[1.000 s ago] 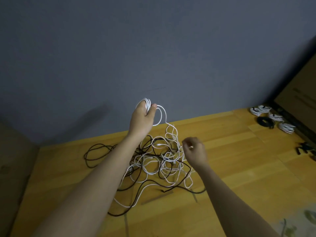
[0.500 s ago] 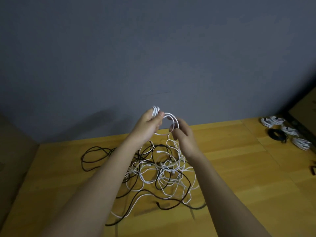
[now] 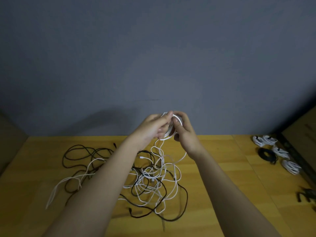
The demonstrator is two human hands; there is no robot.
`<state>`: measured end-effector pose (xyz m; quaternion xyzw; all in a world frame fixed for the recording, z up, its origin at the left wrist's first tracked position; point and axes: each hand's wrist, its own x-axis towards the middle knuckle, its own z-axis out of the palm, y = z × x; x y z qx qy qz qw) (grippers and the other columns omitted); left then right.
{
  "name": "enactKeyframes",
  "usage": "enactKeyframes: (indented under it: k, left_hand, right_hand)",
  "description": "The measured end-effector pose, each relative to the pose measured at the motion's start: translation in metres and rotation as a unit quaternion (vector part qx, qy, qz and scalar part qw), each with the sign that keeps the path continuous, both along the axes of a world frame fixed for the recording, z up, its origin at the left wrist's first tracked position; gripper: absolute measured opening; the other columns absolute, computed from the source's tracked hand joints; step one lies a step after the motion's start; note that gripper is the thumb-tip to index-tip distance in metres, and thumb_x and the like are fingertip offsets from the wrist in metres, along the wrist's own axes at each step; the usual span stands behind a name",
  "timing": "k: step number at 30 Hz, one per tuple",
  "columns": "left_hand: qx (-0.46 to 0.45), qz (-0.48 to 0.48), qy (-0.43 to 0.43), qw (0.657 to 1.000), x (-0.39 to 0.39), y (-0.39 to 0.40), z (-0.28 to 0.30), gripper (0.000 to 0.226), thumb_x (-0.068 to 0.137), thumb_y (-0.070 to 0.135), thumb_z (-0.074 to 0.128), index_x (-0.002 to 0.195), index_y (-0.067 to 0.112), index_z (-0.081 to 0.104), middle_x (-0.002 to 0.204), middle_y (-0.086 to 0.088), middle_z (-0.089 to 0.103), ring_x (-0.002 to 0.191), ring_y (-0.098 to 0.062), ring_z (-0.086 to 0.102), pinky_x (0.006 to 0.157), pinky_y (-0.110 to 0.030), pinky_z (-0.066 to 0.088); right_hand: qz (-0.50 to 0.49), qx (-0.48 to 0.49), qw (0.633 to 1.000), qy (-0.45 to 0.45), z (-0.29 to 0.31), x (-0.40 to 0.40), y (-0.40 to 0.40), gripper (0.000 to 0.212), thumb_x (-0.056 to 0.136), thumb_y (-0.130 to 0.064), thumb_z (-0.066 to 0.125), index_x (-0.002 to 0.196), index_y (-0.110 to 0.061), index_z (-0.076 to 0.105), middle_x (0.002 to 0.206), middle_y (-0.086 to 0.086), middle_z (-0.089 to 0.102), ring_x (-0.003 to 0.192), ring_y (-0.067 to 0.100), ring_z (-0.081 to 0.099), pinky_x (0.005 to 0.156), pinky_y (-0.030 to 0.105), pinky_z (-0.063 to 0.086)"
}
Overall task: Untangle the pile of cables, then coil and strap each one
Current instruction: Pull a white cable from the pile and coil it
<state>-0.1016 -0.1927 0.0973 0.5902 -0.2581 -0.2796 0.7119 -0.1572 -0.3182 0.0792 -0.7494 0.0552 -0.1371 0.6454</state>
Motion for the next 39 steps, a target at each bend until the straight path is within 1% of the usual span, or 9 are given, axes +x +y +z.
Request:
enactKeyframes:
  k: [4, 9, 15, 20, 23, 27, 29, 36, 39]
  left_hand:
    - [-0.004, 0.031, 0.032, 0.999, -0.015, -0.013, 0.007, 0.046, 0.088, 0.056, 0.040, 0.064, 0.017, 0.039, 0.043, 0.007, 0.025, 0.037, -0.008, 0.022, 0.041, -0.019, 0.027]
    - [-0.010, 0.076, 0.059, 0.995, -0.035, -0.024, 0.009, 0.047, 0.097, 0.044, 0.045, 0.056, 0.021, 0.039, 0.043, 0.007, 0.027, 0.036, -0.008, 0.025, 0.041, -0.017, 0.027]
    - [0.032, 0.130, -0.010, 0.991, -0.056, -0.030, 0.011, 0.046, 0.097, 0.049, 0.042, 0.061, 0.020, 0.039, 0.043, 0.009, 0.031, 0.043, -0.011, 0.042, 0.054, -0.015, 0.042]
    - [-0.004, 0.053, -0.018, 0.998, -0.075, -0.024, 0.013, 0.042, 0.091, 0.052, 0.039, 0.074, 0.014, 0.043, 0.047, 0.007, 0.030, 0.043, -0.008, 0.024, 0.049, -0.016, 0.028]
    - [0.018, 0.066, -0.064, 0.996, -0.083, -0.016, 0.013, 0.026, 0.097, 0.033, 0.046, 0.081, 0.014, 0.048, 0.051, 0.011, 0.028, 0.045, -0.004, 0.023, 0.049, -0.019, 0.023]
    - [0.003, 0.172, -0.047, 0.984, -0.079, -0.004, 0.015, 0.029, 0.101, 0.020, 0.043, 0.072, 0.018, 0.043, 0.048, 0.011, 0.026, 0.041, -0.004, 0.022, 0.050, -0.014, 0.035]
    - [-0.012, 0.201, -0.031, 0.979, -0.076, 0.002, 0.017, 0.028, 0.101, 0.020, 0.043, 0.073, 0.018, 0.042, 0.049, 0.010, 0.025, 0.040, -0.004, 0.021, 0.057, -0.016, 0.046]
    - [0.075, 0.125, -0.114, 0.983, -0.079, 0.032, 0.032, 0.032, 0.103, 0.031, 0.037, 0.072, 0.020, 0.036, 0.047, 0.013, 0.027, 0.044, -0.005, 0.021, 0.062, -0.023, 0.036]
    - [0.034, 0.062, -0.105, 0.992, -0.085, 0.049, 0.045, 0.036, 0.104, 0.029, 0.029, 0.070, 0.018, 0.034, 0.048, 0.010, 0.025, 0.042, -0.008, 0.019, 0.064, -0.028, 0.037]
  right_hand:
    - [0.097, 0.060, 0.993, 0.038, 0.008, -0.015, -0.030, 0.024, 0.093, -0.035, 0.050, 0.107, -0.019, 0.062, 0.062, -0.014, 0.048, 0.053, 0.003, 0.039, 0.047, 0.015, 0.030]
    - [0.179, 0.100, 0.976, 0.078, 0.015, -0.039, -0.049, 0.022, 0.086, -0.034, 0.060, 0.102, -0.019, 0.061, 0.070, -0.008, 0.052, 0.059, 0.006, 0.043, 0.047, 0.015, 0.029]
    - [0.116, 0.015, 0.993, 0.011, 0.025, -0.057, -0.046, 0.026, 0.101, -0.028, 0.042, 0.105, -0.007, 0.057, 0.070, -0.002, 0.059, 0.052, 0.007, 0.037, 0.046, 0.017, 0.029]
    - [0.117, 0.075, 0.989, 0.039, 0.021, -0.067, -0.039, 0.025, 0.103, -0.024, 0.036, 0.097, -0.018, 0.059, 0.062, -0.005, 0.045, 0.053, 0.009, 0.031, 0.047, 0.018, 0.022]
    - [0.136, 0.050, 0.987, 0.070, 0.028, -0.067, -0.042, 0.020, 0.100, -0.024, 0.044, 0.097, -0.022, 0.064, 0.061, -0.006, 0.045, 0.052, 0.007, 0.037, 0.045, 0.017, 0.025]
    - [0.161, -0.061, 0.980, 0.095, 0.039, -0.070, -0.047, 0.012, 0.091, -0.027, 0.063, 0.099, -0.018, 0.065, 0.069, 0.000, 0.063, 0.065, 0.012, 0.058, 0.070, 0.024, 0.049]
    - [0.179, -0.131, 0.970, 0.100, 0.042, -0.072, -0.049, 0.017, 0.094, -0.030, 0.057, 0.097, -0.015, 0.065, 0.071, 0.002, 0.062, 0.074, 0.011, 0.061, 0.085, 0.024, 0.047]
    - [0.066, -0.080, 0.991, -0.081, 0.061, -0.062, -0.028, 0.023, 0.101, -0.010, 0.041, 0.092, -0.009, 0.062, 0.063, -0.002, 0.037, 0.055, 0.004, 0.037, 0.056, 0.016, 0.034]
    - [0.060, -0.091, 0.990, -0.088, 0.055, -0.052, -0.007, 0.022, 0.101, -0.010, 0.043, 0.090, -0.009, 0.062, 0.059, -0.003, 0.038, 0.052, 0.002, 0.036, 0.054, 0.014, 0.033]
